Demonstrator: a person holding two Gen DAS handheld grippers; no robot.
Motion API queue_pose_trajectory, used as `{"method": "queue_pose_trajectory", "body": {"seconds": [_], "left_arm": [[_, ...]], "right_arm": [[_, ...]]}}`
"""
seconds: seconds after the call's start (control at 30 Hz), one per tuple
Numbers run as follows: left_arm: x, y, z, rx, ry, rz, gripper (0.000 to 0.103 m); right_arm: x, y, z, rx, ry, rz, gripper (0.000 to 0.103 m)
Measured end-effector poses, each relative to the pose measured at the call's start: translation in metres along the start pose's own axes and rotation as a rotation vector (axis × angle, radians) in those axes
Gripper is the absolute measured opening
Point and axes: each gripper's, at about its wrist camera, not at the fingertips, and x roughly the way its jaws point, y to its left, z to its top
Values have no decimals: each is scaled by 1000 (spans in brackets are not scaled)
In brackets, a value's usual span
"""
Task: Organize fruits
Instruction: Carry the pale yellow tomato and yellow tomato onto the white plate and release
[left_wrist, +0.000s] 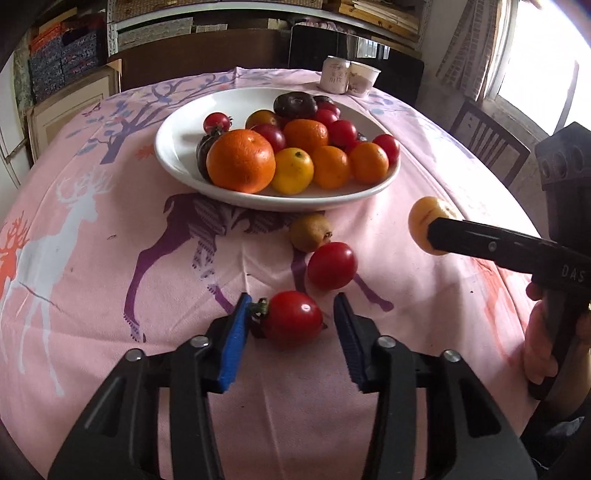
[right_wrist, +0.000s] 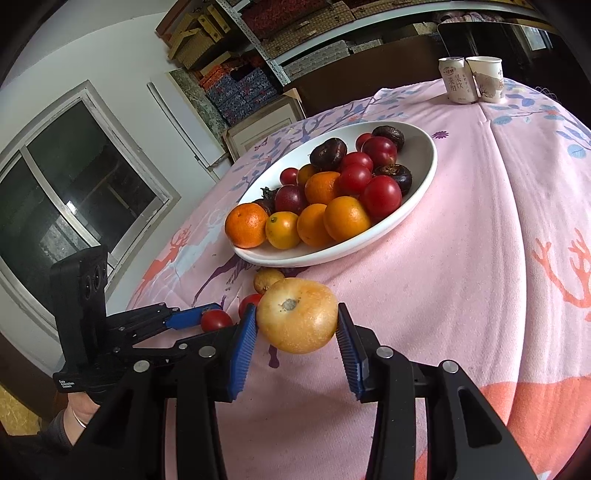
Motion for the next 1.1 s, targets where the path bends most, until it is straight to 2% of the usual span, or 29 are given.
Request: {"method": "queue_pose_trajectory", "body": {"seconds": [0.1,0.2,0.4,0.53,0.6,0.73,0.9,0.97,1.03,1.1], "left_arm": [[1,1,-1,-2,6,-5,33],[-3,1,-4,-1,-5,-9,32],[-28,1,-8,-33,-104,-26,32],[-47,9,1,-59,-173,-37,32],[-52,13,15,-55,-197,-27,32],[-44,28,65,-71,-196,-25,33],[-4,51,124,-140,-141,-57,33],[9,54,135,-137,-118,-51,46],[12,54,138,-146,-125,-20,63],[4,55,132,-153,-156,-16,68]], "right_arm": [[2,0,1,-2,6,-2,43],[0,0,0,-2,-5,3,43],[-4,5,0,-25,-27,10,43],[-9,16,0,-66,-43,-6,43],[-7,23,10,-84,-35,4,43],[5,37,55,-103,-36,-49,43],[40,32,121,-32,-14,-61,43],[55,23,138,21,20,-40,45],[57,16,145,75,9,-29,49],[46,14,142,97,-34,-38,57]]}}
